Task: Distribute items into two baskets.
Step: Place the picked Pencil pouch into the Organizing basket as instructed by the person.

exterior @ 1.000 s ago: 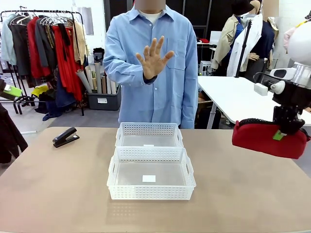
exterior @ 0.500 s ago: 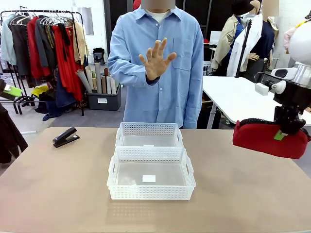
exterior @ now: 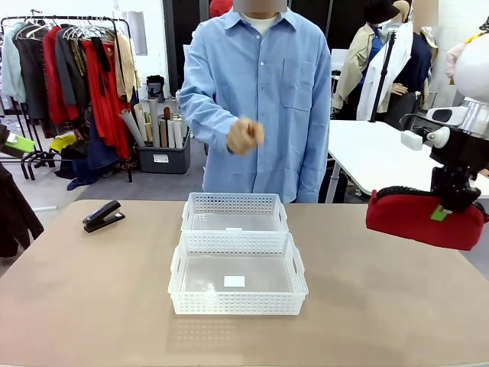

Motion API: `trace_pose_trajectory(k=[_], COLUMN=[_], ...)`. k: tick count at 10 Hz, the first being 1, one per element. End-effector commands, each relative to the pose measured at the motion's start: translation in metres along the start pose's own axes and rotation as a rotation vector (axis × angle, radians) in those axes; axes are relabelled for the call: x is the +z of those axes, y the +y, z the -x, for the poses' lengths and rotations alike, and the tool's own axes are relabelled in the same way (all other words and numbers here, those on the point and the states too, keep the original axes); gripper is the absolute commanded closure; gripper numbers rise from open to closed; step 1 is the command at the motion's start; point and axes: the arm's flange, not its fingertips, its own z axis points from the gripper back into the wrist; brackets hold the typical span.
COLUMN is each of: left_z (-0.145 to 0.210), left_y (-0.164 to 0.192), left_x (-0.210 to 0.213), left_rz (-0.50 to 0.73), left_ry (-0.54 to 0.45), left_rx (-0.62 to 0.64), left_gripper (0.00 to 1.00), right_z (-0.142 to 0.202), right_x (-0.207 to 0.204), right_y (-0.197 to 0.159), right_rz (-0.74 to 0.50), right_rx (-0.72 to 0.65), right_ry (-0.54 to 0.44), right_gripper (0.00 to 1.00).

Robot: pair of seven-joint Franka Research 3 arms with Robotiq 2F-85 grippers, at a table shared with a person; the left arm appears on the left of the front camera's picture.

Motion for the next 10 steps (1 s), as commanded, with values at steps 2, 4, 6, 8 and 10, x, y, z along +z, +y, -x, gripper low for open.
trace_pose_trajectory(k=[2, 4, 6, 8, 10], left_z=[-0.0011, -0.0011, -0.0011, -0.0011, -0.0011], left_y=[-0.0013, -0.0013, -0.0013, -0.0013, -0.0013], left_x=[-0.0002, -0.0002, -0.0002, -0.0002, -0.0002], left_rz=[0.012, 0.012, 0.012, 0.012, 0.012], left_ry=[-0.022, -0.022, -0.022, -0.022, -0.022], left_rx=[0.003, 0.003, 0.003, 0.003, 0.003], left_gripper=[0.00, 0.00, 0.00, 0.00, 0.00], right_z=[-0.0001, -0.0001, -0.0001, -0.0001, 0.0000], right_x=[0.0004, 0.0004, 0.0004, 0.0004, 0.0000], right_y=[0.0043, 0.0043, 0.0043, 0.0043, 0.0000], right_rz=[0.004, 0.004, 0.004, 0.004, 0.000], right_rx=[-0.028, -0.028, -0.028, -0.028, 0.000], right_ry=[-0.010, -0.010, -0.010, -0.010, 0.000], right_gripper=[1.00, 1.00, 1.00, 1.00, 1.00])
